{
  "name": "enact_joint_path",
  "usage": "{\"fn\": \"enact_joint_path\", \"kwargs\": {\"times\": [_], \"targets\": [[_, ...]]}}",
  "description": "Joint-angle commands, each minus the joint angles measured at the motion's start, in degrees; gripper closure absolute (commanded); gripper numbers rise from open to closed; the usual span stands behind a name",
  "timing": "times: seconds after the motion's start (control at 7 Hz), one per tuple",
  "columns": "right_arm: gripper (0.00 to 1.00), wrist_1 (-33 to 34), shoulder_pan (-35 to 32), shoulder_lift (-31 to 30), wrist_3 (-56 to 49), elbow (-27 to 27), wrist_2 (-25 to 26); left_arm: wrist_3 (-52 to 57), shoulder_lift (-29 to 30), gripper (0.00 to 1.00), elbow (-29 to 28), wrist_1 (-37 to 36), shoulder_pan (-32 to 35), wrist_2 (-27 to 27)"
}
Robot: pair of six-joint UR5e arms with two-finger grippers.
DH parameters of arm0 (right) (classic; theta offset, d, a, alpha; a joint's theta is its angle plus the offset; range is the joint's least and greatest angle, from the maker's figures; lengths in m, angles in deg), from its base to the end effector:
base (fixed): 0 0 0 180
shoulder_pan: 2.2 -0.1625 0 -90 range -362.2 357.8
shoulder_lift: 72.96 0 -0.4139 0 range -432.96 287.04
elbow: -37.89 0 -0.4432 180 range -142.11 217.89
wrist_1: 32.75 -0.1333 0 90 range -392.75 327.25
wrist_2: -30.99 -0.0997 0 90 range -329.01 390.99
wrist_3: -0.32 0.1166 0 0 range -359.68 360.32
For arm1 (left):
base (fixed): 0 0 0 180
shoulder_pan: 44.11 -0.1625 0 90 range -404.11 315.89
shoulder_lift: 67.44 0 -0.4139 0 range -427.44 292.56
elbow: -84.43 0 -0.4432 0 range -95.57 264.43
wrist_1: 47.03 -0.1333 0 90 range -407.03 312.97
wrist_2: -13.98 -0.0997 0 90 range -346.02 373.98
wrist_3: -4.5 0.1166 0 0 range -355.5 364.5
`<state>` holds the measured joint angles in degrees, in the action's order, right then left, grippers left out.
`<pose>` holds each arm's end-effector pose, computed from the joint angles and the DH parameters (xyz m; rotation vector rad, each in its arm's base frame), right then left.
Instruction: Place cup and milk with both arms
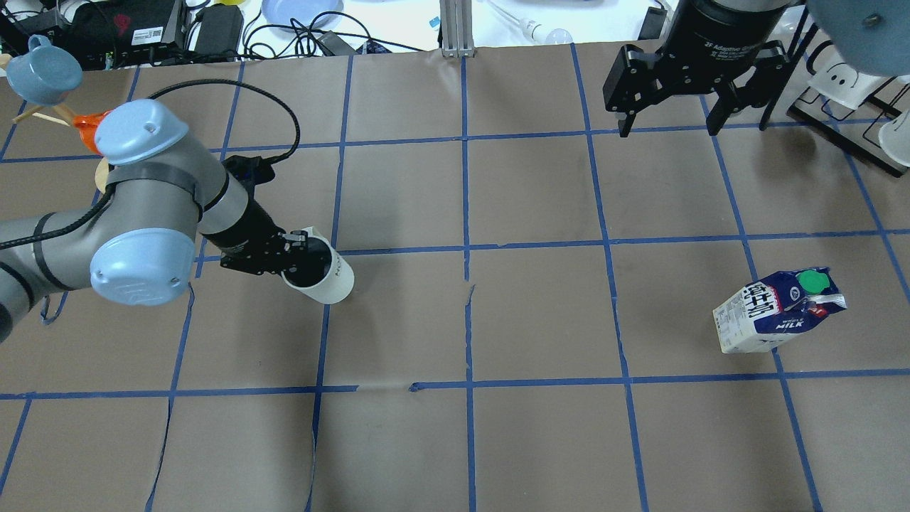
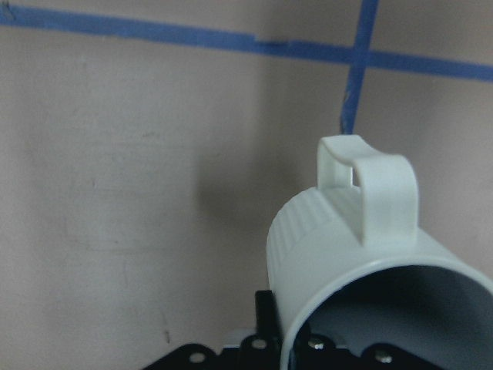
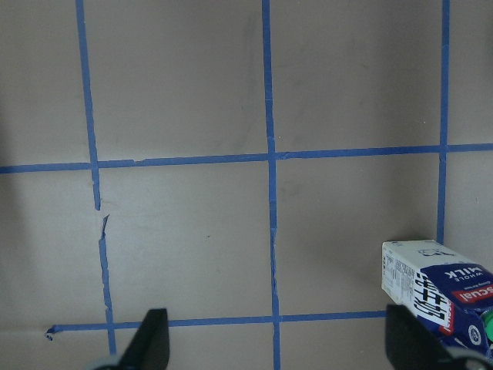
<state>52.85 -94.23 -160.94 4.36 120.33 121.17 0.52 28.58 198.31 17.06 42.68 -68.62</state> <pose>0.1526 -0.5527 0.5043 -0.0551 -3.1389 0.0314 -0.1190 -0.5265 0.2309 0.1956 -3.0048 -0.1062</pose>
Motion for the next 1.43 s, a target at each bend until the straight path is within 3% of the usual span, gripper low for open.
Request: {"fn": "enact_joint_path", "kwargs": {"times": [0.0,0.29,0.71,1.0,1.29], "targets": [[0.0,0.0,0.0,0.0,0.0,0.0,0.0,-9.27,4.76,1.0,-6.79,-3.43,9.42,2.77],[0.0,0.0,0.0,0.0,0.0,0.0,0.0,-16.46,14.15,1.0,-15.05,-7.75,12.51,8.67],[0.0,0.0,0.0,0.09,-0.09,0.18,0.0,-17.81,22.25,1.0,-18.32,-14.94,16.31,4.29],[0.0,-0.17,0.18,0.44,-0.26,0.18,0.09,-17.2,25.7,1.0,-26.22,-12.44,16.31,1.33],[0.0,-0.17,0.44,0.44,-0.26,0.18,0.09,-16.93,25.7,1.0,-25.03,-11.72,16.31,0.95]]}}
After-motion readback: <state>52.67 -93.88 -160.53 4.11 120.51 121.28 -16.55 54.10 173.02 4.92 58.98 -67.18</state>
